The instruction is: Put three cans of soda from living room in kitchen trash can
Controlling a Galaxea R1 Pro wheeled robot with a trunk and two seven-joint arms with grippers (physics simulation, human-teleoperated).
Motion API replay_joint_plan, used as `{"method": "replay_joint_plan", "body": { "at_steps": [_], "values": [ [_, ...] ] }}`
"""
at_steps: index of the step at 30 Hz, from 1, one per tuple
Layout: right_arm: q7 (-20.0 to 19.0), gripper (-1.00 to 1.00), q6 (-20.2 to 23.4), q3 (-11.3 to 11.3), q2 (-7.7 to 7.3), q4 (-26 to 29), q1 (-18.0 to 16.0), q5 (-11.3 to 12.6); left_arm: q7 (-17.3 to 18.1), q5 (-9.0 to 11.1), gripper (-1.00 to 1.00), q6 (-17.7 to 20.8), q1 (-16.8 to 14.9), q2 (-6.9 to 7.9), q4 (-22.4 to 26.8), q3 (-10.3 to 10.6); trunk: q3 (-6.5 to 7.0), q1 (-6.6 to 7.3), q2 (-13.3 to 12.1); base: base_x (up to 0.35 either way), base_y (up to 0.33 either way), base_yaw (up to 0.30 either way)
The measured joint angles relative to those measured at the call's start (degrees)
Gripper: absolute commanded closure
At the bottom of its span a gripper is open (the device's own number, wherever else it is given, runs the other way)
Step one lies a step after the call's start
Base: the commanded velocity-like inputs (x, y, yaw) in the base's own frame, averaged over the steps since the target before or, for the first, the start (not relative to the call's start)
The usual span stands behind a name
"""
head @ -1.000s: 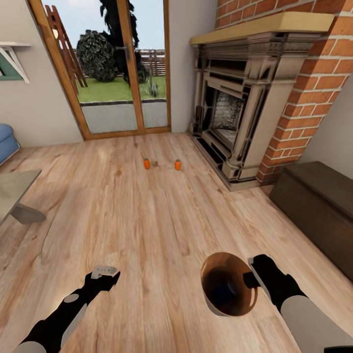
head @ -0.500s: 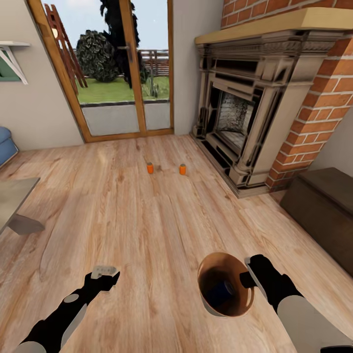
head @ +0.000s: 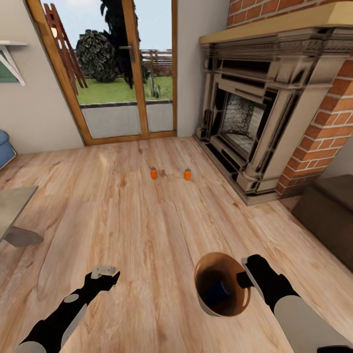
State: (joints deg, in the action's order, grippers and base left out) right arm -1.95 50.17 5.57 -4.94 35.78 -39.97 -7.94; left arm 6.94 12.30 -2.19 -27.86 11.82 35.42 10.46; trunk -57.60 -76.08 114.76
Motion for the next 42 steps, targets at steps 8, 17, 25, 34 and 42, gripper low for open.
{"method": "replay_joint_plan", "body": {
  "at_steps": [8, 17, 25, 34, 42],
  "values": [
    [0.0, 1.0, 0.0, 0.0, 0.45, 0.0, 0.0, 0.0, 0.0, 0.0, -1.0, 0.0, 0.0, -0.04, 0.0, 0.0, 0.0, 0.0, 0.0, 0.295, 0.13, 0.0],
    [0.0, 1.0, 0.0, 0.0, 1.07, 0.0, 0.0, 0.5, -0.1, 0.0, -1.0, 0.0, 0.0, -0.05, 0.0, 0.0, 0.13, 0.0, 0.0, 0.307, 0.104, 0.0],
    [0.0, 1.0, 0.0, 0.0, 1.48, 0.0, 0.0, 0.5, -0.1, 0.0, -1.0, 0.0, 0.0, -0.05, 0.0, 0.0, 0.14, 0.0, 0.0, 0.31, 0.096, 0.0],
    [0.0, 1.0, -0.9, -0.1, 2.01, -0.1, 0.1, 0.1, -0.1, 0.0, -1.0, -0.1, 0.0, -0.05, 0.0, 0.1, 0.14, 0.0, 0.0, 0.311, 0.095, -0.06],
    [0.1, 1.0, -2.3, 0.0, 2.45, -0.2, 0.1, -0.4, -0.1, 0.0, -1.0, -0.1, 0.0, -0.05, 0.0, 0.1, 0.14, 0.0, 0.0, 0.311, 0.088, -0.12]
  ]
}}
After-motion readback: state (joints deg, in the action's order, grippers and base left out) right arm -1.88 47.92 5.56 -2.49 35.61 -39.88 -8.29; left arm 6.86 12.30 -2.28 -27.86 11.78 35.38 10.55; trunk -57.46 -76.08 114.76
